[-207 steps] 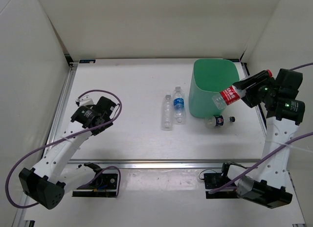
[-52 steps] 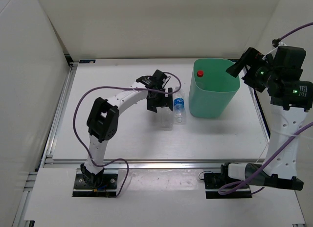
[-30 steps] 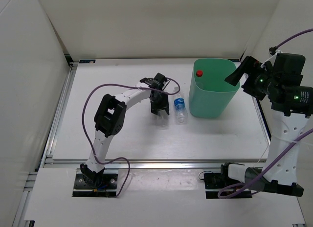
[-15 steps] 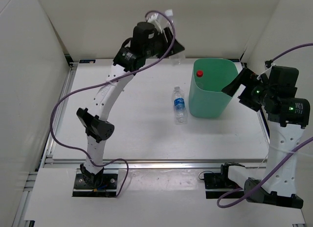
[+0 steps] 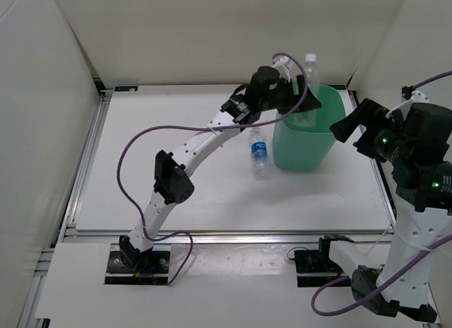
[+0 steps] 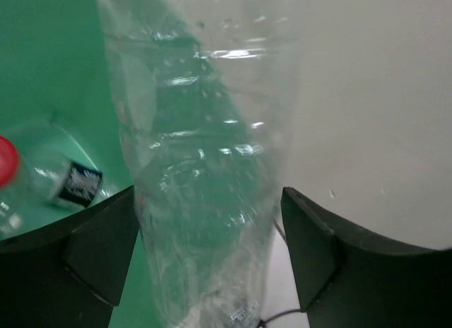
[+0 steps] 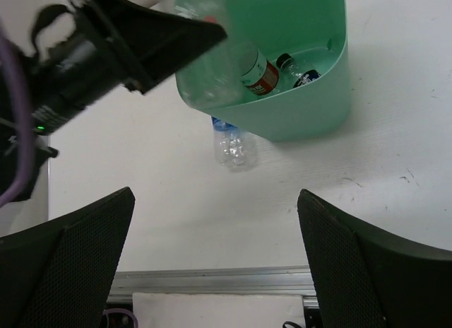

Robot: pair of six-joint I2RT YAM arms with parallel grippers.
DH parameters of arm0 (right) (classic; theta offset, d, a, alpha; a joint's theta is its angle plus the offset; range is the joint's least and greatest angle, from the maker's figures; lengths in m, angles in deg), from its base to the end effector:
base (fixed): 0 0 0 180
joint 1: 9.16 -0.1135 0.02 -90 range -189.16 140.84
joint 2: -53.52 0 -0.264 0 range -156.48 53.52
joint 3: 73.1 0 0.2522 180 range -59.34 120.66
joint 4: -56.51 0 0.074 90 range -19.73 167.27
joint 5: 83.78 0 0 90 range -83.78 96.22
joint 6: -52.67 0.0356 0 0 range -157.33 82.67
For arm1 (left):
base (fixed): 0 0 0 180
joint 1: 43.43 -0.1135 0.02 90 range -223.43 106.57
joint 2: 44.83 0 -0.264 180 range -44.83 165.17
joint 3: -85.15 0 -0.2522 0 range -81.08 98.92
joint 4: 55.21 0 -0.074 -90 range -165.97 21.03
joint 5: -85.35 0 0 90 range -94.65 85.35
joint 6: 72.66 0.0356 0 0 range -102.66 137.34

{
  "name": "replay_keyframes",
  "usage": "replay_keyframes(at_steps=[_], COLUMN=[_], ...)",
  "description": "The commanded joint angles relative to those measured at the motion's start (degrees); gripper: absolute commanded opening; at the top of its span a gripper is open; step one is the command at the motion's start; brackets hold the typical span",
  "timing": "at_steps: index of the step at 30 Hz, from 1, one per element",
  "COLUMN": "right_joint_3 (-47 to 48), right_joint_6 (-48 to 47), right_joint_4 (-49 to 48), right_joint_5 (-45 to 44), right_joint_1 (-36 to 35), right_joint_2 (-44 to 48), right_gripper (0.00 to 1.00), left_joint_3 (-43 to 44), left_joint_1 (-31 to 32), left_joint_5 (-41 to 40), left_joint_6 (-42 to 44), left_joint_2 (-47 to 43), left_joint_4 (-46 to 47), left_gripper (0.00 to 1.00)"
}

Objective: Put the plastic bottles in the bin

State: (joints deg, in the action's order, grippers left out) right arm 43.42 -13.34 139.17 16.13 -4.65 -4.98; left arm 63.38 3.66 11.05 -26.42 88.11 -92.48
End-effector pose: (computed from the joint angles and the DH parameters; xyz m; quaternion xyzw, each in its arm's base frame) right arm 0.1149 -0.0029 0.5070 0.1612 0.8242 0.1627 0.5179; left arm 0.3564 -0.3975 0.3920 0.1083 0.7669 -0.5187 0.3620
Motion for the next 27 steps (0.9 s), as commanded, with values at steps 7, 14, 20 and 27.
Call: replay_keyframes(at_steps=[7,14,20,27], right_joint_3=[-0.63,-3.79,-5.64,-5.11], right_joint_6=[-1.93,-0.7,-1.22,-1.22], right_joint_4=[-0.79,-2.46,-2.99,-2.99], right_joint_5=[-2.35,0.01,1.25,1.78], right_joint_1=[0.32,0.32,0.32,0.32], right_joint_2=[2.07,2.07,2.07,1.55], right_gripper=[1.0,1.0,1.0,1.0], left_joint_3=[-11.79,-42.02,-42.87,-39.96], left_joint_1=[-3.22,-15.87,-19.94,-16.86], left_joint_5=[-7.07,-6.42,14.44,15.58], left_joint_6=[6.23,4.31,6.68,5.54], left_joint_2=[-18.05,-34.16,-20.46,-9.29], left_joint_4=[-2.85,-3.74,-3.74,-3.74], left_gripper=[1.0,1.0,1.0,1.0])
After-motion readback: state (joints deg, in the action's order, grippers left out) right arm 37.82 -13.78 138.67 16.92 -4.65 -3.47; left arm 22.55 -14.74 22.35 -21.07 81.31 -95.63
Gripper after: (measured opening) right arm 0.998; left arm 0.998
